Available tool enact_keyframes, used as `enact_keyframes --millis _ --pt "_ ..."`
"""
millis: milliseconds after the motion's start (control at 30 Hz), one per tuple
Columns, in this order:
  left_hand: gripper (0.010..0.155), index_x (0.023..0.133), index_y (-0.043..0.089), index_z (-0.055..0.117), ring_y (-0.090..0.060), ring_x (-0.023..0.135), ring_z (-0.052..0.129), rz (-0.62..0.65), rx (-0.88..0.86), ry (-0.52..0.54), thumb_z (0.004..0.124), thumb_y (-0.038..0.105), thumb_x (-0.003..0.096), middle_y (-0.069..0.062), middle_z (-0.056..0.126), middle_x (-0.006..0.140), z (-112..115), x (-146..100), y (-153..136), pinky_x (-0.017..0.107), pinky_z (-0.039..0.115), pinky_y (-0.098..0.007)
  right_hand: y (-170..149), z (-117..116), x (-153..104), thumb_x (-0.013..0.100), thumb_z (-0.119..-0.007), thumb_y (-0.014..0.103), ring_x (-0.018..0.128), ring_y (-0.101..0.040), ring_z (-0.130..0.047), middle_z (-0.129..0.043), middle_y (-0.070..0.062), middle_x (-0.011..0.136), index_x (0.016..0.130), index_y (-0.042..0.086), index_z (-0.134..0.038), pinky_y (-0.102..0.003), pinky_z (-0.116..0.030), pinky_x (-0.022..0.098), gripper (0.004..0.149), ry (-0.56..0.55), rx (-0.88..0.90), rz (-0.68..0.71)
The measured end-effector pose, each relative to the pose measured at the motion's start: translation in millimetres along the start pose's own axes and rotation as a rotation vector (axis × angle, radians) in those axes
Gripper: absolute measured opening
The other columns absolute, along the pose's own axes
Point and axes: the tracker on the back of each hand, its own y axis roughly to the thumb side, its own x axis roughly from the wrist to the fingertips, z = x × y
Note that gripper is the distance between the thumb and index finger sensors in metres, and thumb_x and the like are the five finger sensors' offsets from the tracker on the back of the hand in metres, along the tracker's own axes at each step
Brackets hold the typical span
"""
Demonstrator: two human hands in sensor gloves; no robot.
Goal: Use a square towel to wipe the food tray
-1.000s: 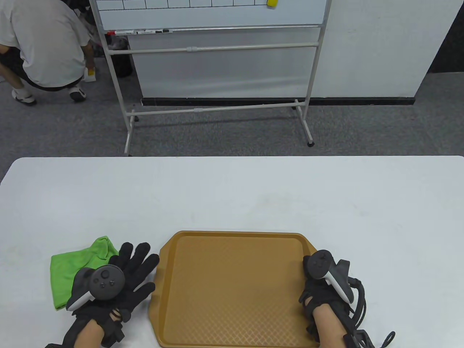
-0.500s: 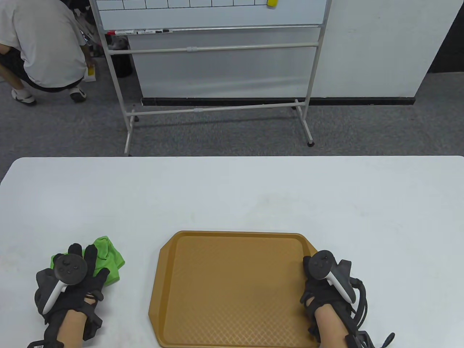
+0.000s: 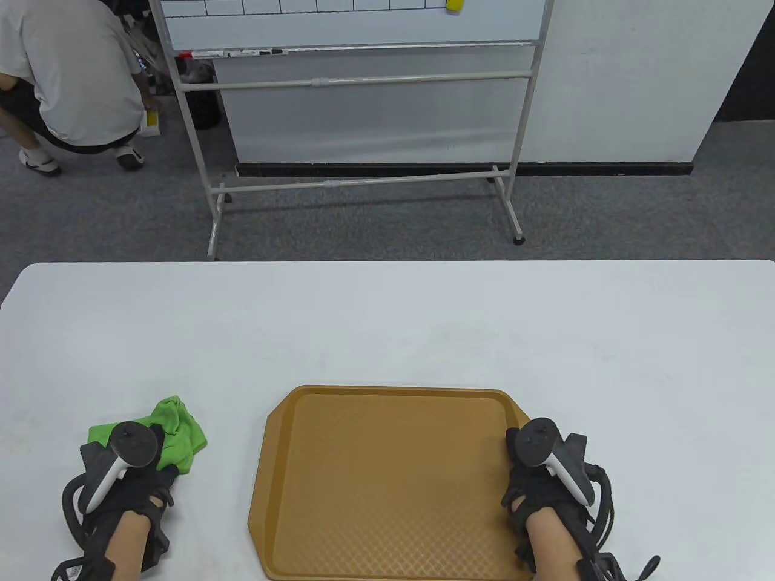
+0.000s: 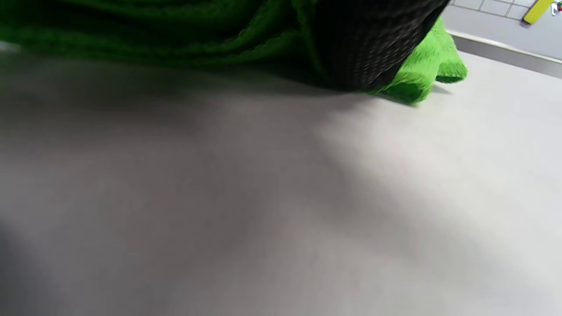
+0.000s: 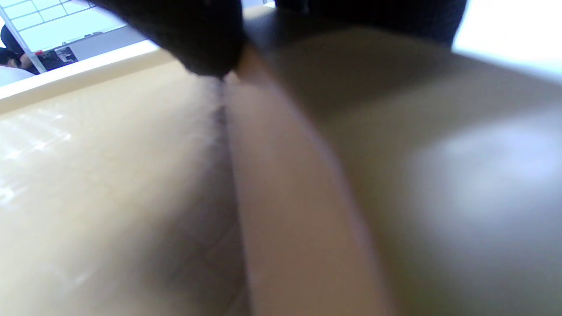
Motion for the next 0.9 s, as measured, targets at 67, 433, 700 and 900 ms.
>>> enact_keyframes --millis 67,433,700,900 --pt "0.070 0.110 0.032 0.047 -0.045 0.101 0.053 0.018 0.064 0.036 0.082 0.041 0.0493 -0.004 0.046 0.117 -2 -2 6 0.074 0.039 -0.062 0 0 0 0.048 -0.075 0.032 0.071 -0.034 -0.082 -0.045 -0.018 0.114 0.105 0.038 -0.044 -0.052 -0.074 0.054 0.065 0.003 0.001 0.000" --pt "0.054 0.101 0.031 0.068 -0.038 0.079 0.082 0.059 0.117 0.130 0.086 0.034 0.0499 -0.004 0.075 0.102 -8 -8 20 0.070 0.057 -0.060 -7 2 1 0.049 -0.075 0.036 0.075 -0.028 -0.081 -0.044 -0.010 0.116 0.106 0.041 -0.032 -0.051 -0.072 0.058 0.071 0.039 0.016 -0.005" --pt "0.052 0.097 0.030 0.075 -0.029 0.069 0.093 0.181 -0.113 0.251 0.088 0.038 0.0477 -0.003 0.085 0.095 -22 -29 38 0.064 0.068 -0.055 -9 3 0 0.049 -0.075 0.037 0.078 -0.027 -0.080 -0.042 -0.009 0.117 0.106 0.031 -0.025 -0.053 -0.071 0.059 0.076 0.077 0.038 -0.016" --pt "0.051 0.096 0.029 0.076 -0.030 0.072 0.093 0.296 -0.073 0.234 0.088 0.038 0.0475 -0.002 0.086 0.094 -45 -47 103 0.065 0.067 -0.056 -10 5 1 0.049 -0.075 0.037 0.079 -0.027 -0.079 -0.040 -0.009 0.117 0.106 0.031 -0.024 -0.054 -0.070 0.060 0.076 0.097 0.035 -0.008"
